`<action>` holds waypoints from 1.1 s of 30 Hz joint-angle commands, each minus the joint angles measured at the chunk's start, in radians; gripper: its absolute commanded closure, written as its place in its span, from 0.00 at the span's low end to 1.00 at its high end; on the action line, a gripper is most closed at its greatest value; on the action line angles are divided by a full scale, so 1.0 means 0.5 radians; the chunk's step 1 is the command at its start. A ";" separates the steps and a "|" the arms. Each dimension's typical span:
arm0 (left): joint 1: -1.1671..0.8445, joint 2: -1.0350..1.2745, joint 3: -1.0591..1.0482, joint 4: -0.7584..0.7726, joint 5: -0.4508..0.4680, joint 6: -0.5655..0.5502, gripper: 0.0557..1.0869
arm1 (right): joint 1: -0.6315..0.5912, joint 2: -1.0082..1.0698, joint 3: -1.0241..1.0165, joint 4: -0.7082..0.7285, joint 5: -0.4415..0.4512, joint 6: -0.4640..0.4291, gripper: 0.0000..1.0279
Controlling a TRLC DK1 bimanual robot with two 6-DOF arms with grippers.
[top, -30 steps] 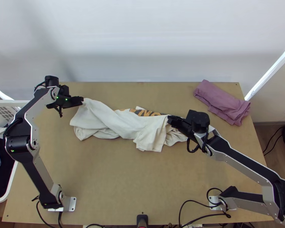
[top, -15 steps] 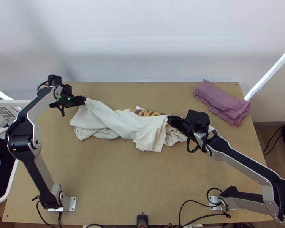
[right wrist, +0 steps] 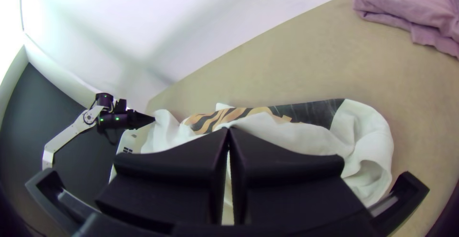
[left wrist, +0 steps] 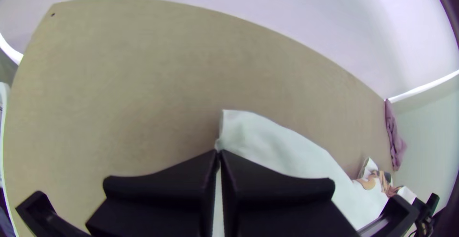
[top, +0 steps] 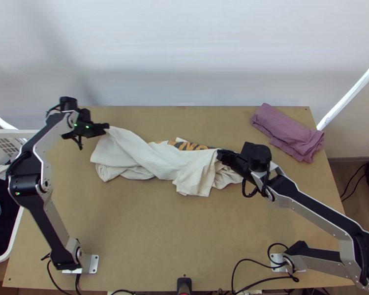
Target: Fold the t-shirt
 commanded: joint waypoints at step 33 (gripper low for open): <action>0.018 -1.362 0.568 -0.102 -0.204 -0.594 0.96 | -0.377 0.251 1.868 -0.734 0.070 -0.554 0.97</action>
